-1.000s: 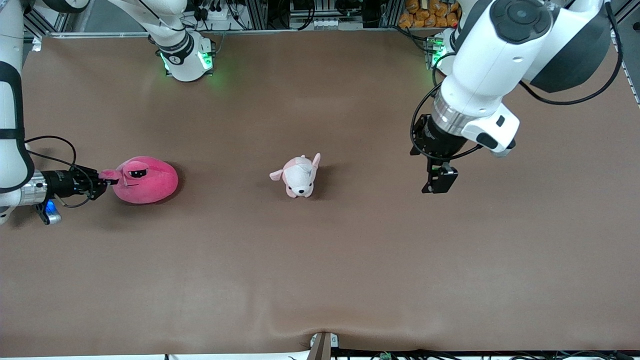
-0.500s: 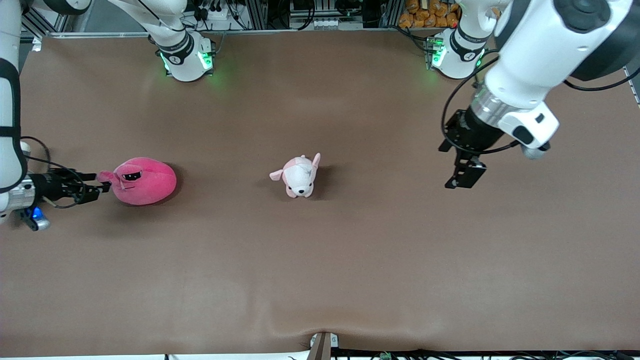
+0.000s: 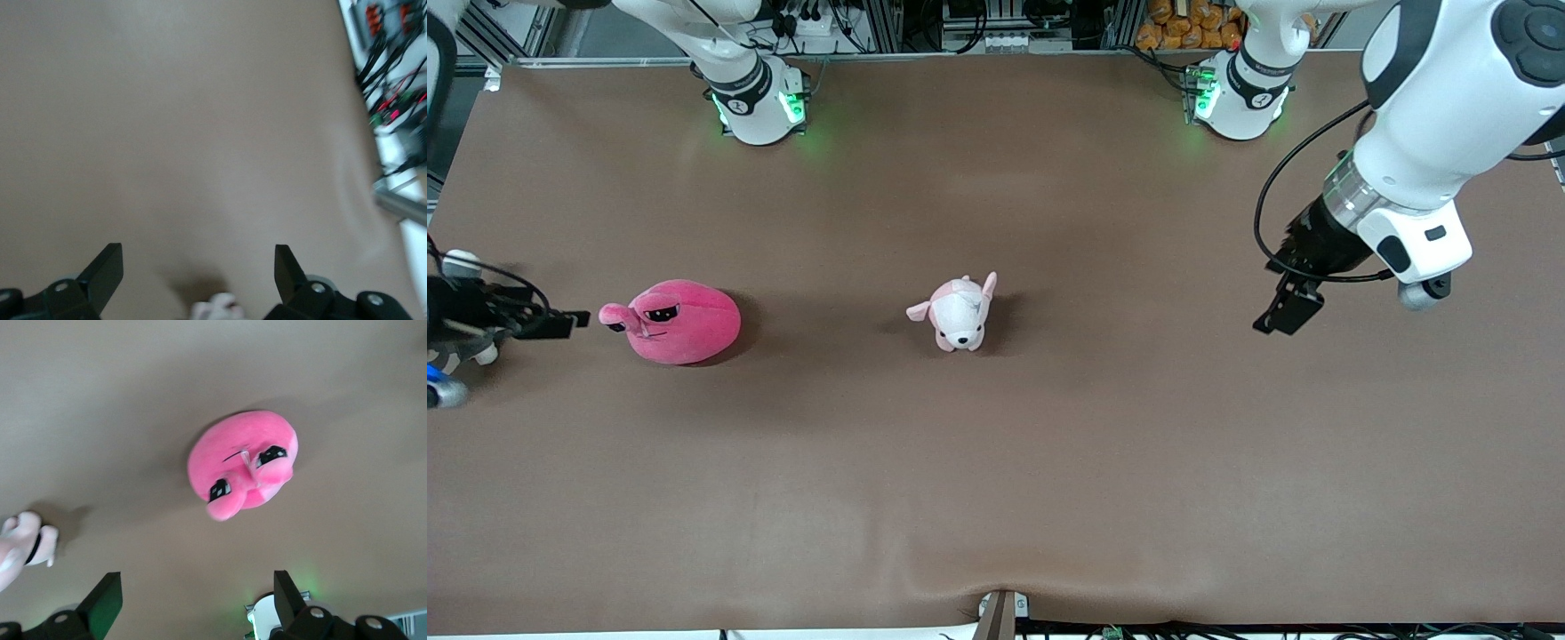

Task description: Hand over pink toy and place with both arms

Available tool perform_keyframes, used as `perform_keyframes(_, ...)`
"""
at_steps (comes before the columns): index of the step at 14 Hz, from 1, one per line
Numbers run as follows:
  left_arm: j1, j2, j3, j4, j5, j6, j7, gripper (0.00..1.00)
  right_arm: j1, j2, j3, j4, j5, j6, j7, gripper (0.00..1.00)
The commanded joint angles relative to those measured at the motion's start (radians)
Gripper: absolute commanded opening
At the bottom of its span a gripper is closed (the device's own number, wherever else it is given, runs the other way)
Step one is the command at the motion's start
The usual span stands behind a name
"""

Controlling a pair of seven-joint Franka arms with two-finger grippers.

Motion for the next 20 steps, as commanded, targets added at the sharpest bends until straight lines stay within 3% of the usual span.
perform_keyframes(1,0.047,-0.051,-0.003,-0.025,-0.013,-0.075,0.207,1.00,0.067,-0.144,-0.005,-0.014,-0.004,-0.024,-0.105,1.00)
perform_keyframes(5,0.054,-0.060,0.002,-0.023,-0.002,-0.144,0.404,1.00,0.098,-0.260,-0.016,-0.046,-0.030,-0.135,-0.127,1.00)
perform_keyframes(8,0.093,-0.071,0.002,-0.020,-0.002,-0.193,0.576,1.00,0.101,-0.462,-0.011,-0.320,-0.061,0.045,-0.156,1.00)
perform_keyframes(10,0.105,-0.076,0.002,-0.017,0.000,-0.216,0.668,1.00,0.095,-0.527,-0.014,-0.413,-0.080,0.109,-0.209,1.00)
perform_keyframes(13,0.105,-0.080,0.002,-0.016,0.056,-0.260,0.831,1.00,0.095,-0.522,-0.006,-0.392,-0.178,0.126,-0.353,1.00)
perform_keyframes(14,0.105,-0.082,0.002,-0.014,0.067,-0.277,0.877,1.00,0.086,-0.512,-0.008,-0.333,-0.200,0.118,-0.358,1.00)
perform_keyframes(15,0.107,-0.082,0.002,-0.011,0.082,-0.297,0.928,1.00,0.075,-0.490,-0.011,-0.264,-0.191,0.117,-0.367,1.00)
perform_keyframes(19,0.165,-0.080,0.002,0.030,0.090,-0.375,1.193,1.00,0.071,-0.489,-0.014,-0.280,-0.179,0.066,-0.489,1.00)
perform_keyframes(20,0.177,-0.082,0.002,0.035,0.090,-0.392,1.263,1.00,0.063,-0.489,-0.019,-0.280,-0.139,0.058,-0.487,1.00)
